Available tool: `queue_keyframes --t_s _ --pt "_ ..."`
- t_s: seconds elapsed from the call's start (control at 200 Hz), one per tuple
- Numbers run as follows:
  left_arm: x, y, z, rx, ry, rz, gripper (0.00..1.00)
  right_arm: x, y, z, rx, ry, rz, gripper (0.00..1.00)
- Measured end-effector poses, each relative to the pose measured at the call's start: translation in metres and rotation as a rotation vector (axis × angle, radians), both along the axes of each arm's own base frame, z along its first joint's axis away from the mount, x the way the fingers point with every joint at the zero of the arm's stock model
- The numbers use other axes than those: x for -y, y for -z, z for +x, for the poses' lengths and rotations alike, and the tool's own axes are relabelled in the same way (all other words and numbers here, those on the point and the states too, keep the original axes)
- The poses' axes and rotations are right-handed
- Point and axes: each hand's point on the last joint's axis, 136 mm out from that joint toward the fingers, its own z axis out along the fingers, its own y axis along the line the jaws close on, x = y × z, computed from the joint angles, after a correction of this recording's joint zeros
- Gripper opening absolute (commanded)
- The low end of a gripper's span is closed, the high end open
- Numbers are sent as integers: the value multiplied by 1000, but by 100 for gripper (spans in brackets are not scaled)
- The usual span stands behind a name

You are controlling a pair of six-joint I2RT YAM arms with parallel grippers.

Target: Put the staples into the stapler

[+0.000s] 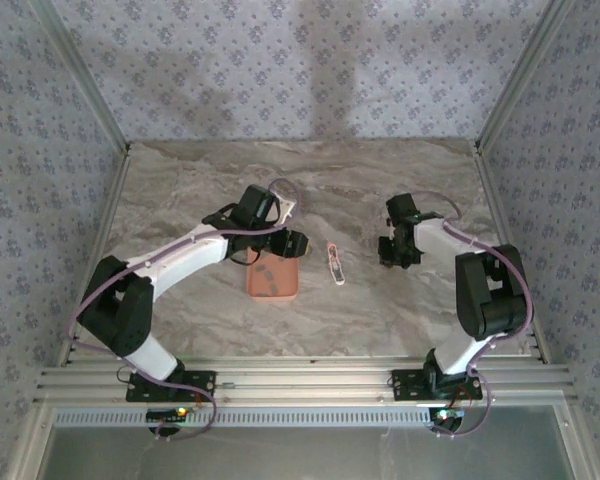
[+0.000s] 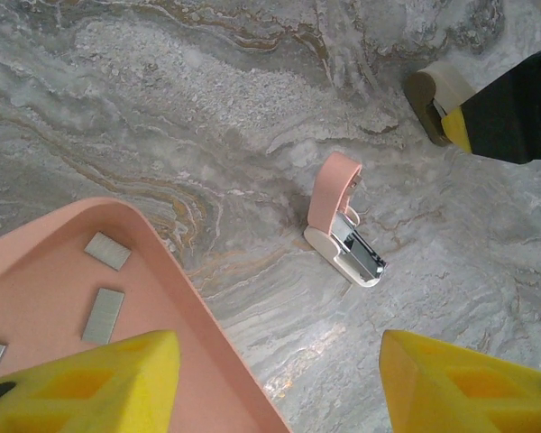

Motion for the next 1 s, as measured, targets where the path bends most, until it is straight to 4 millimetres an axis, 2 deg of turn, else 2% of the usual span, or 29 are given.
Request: queue_keyframes --t_s 0.18,0.515,0.68,0.999 --pt "-1 1 -1 -2 -1 1 61 0 0 0 -2 2 11 25" --pt "1 -2 2 4 -8 -12 62 -2 -5 2 17 -2 19 43" --pt "3 -4 3 7 -18 -25 63 -2 -28 4 75 -5 34 45" --pt "5 -11 5 26 -18 -46 65 -17 -91 -2 246 -52 79 48"
